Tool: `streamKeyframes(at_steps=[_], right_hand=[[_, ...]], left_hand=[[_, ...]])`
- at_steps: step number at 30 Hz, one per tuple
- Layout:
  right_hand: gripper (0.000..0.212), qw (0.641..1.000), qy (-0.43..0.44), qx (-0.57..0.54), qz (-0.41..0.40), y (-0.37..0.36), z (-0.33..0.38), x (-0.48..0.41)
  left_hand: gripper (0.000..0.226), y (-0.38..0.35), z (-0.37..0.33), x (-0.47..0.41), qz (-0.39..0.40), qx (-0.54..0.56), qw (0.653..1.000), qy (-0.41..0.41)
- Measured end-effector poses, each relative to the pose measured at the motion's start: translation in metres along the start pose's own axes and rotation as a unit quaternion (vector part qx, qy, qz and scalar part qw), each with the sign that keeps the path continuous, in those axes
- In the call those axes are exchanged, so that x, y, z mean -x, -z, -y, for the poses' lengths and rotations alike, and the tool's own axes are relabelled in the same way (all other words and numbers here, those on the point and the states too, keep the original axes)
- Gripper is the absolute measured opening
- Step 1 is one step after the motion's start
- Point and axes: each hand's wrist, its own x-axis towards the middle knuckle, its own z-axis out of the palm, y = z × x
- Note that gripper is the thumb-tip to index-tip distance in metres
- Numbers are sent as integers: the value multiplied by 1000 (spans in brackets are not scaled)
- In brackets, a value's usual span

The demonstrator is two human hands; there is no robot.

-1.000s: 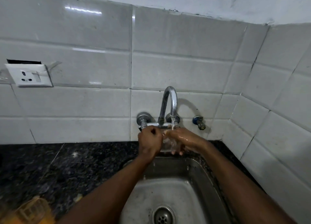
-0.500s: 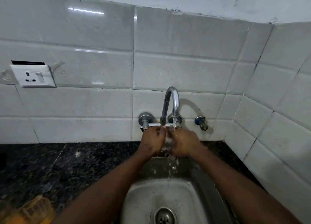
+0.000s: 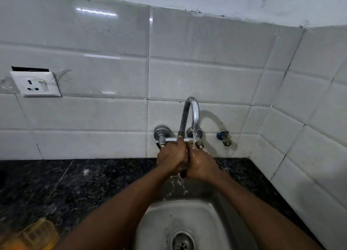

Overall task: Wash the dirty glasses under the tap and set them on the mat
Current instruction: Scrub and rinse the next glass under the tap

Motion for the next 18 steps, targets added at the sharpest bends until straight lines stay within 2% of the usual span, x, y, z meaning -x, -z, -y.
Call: streamKeyframes(at_steps=[2,3,4,6,8,9,10,11,13,16,18], right_hand=[[62,989,-22,-144,22,5,-6,-2],[73,979,-24,-201,17,7,-9,-2],[91,974,-13,-228,17,7,-10,-3],[119,974,10,-221,38,1,-12,-4],[126,975,13,-220,24,-9,-16,-4],[124,973,15,-228,9,-13,-16,-3],[120,969,20,-247,0,-14,-16,-1],[111,960,19,-279,-13,-16,-15,2],[83,940,-6,-333,-74,-22,-16,5],[54,914,-63,-355,-184,-30,-12,6],[45,899,-86,-358,-236,-34,-5,3]], left_hand=[[59,5,4,9,-59,3,985,-161],[53,7,6,13,-59,6,971,-230],[49,10,8,13,-51,12,965,-258],[48,8,5,6,-24,-31,968,-248],[46,6,1,5,4,-55,974,-219],[46,6,0,6,14,-6,984,-179],[47,7,0,6,17,91,989,-111],[48,7,3,3,17,191,981,-34],[53,5,9,-2,49,326,938,105],[53,8,16,11,201,330,902,190],[61,4,17,18,284,397,838,246]])
